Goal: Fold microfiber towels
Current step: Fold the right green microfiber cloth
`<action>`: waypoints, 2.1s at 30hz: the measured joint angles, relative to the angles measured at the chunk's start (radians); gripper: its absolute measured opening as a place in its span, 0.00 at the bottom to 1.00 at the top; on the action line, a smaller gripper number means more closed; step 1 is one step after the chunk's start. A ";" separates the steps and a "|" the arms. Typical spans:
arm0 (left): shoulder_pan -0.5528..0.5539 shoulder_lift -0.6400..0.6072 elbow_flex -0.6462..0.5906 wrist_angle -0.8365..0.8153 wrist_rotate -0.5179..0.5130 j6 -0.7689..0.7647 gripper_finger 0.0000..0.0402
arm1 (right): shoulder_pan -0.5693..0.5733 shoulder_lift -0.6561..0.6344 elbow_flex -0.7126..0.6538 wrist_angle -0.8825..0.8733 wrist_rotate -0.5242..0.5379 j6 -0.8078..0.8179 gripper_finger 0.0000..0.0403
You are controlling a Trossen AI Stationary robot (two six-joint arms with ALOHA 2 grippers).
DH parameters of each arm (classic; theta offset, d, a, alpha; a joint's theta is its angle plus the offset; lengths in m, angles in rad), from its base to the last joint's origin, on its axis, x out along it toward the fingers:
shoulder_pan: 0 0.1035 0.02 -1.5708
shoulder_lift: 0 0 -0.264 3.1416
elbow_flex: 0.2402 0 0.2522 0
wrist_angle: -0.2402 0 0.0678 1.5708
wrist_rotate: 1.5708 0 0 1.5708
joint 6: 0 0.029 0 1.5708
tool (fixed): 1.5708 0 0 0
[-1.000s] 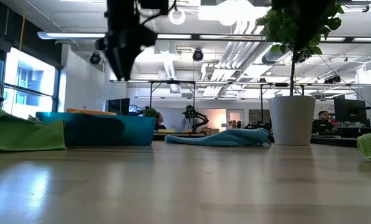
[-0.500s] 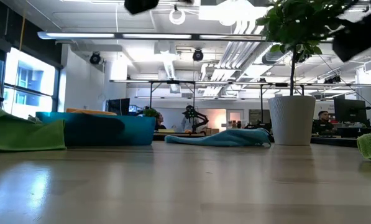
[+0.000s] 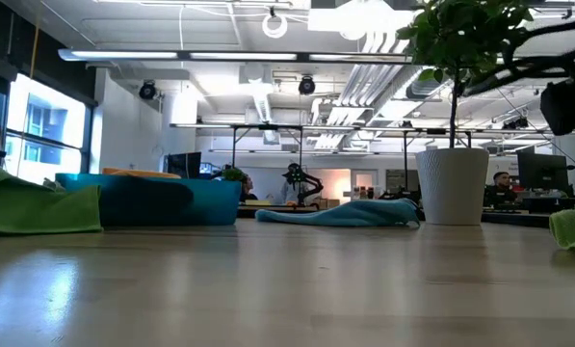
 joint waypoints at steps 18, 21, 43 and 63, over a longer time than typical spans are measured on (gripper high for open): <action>-0.045 0.000 0.000 0.007 -0.068 0.049 0.42 | -0.177 0.288 -0.004 0.705 0.412 -0.557 0.30; -0.045 0.000 0.000 0.007 -0.068 0.106 0.42 | -0.263 0.349 -0.003 0.911 0.445 -0.633 0.30; 0.035 0.000 0.000 -0.179 -0.003 0.268 0.42 | -0.093 0.203 0.055 0.335 -0.079 -0.165 0.30; 0.113 0.105 -0.001 -0.158 0.118 0.245 0.42 | -0.053 0.218 -0.035 0.366 0.488 -0.446 0.30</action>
